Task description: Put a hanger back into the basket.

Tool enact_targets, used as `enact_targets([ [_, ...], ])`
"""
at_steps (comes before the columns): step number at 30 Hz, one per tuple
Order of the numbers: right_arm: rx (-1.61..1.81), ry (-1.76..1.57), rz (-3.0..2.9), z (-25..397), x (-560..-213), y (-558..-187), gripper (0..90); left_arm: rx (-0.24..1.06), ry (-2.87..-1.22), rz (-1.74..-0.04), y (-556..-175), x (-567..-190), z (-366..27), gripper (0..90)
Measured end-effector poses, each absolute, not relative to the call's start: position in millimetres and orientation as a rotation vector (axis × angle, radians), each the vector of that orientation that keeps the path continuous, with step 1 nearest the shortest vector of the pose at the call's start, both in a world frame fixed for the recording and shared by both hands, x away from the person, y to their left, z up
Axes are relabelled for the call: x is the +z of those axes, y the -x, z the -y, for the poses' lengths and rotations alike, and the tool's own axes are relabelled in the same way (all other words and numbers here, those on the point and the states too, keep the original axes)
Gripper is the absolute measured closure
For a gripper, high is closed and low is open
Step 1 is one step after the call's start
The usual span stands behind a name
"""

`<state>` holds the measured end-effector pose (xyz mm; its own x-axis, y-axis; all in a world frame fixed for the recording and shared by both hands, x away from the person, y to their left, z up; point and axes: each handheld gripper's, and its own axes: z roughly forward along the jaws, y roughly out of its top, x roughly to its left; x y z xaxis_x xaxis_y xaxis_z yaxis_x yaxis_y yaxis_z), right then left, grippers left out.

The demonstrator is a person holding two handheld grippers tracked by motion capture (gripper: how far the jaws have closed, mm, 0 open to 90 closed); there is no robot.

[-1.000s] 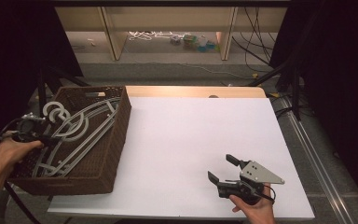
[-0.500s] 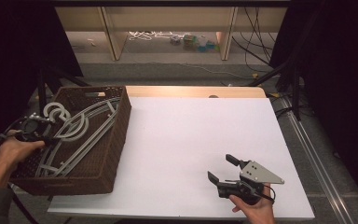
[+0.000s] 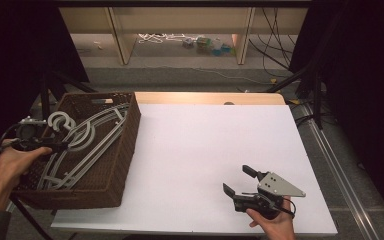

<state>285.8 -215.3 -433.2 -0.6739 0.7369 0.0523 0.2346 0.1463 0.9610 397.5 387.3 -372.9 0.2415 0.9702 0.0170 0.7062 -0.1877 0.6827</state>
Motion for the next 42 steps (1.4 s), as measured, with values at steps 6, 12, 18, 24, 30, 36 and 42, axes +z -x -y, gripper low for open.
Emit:
enact_targets([
  [6,1.555,-0.926,-1.987,214.2,-433.2,-286.7,16.0,0.672,-1.876,-1.427,-387.1,-362.3,-364.8,36.2],
  [12,1.57,-0.937,-1.992,215.2,-434.0,-287.6,16.0,0.671,-1.768,-1.348,-376.4,-355.0,-338.1,30.9],
  [18,1.573,-0.93,-1.999,215.8,-435.1,-288.8,16.0,0.648,-1.731,-1.291,-369.5,-353.9,-319.9,27.5],
  [24,1.559,-0.942,-1.997,217.0,-435.0,-289.2,16.0,0.642,-1.693,-1.234,-361.6,-351.6,-303.3,27.2],
  [30,1.561,-0.931,-1.982,217.1,-435.0,-289.7,16.0,0.639,-1.677,-1.197,-356.3,-351.5,-290.3,25.4],
  [36,1.583,-0.919,-1.993,214.8,-435.4,-291.3,16.0,0.62,-1.675,-1.166,-352.2,-356.8,-280.5,23.9],
  [42,1.566,-0.918,-2.009,214.5,-434.6,-290.9,15.9,0.619,-1.642,-1.143,-347.1,-358.8,-272.1,23.0],
])
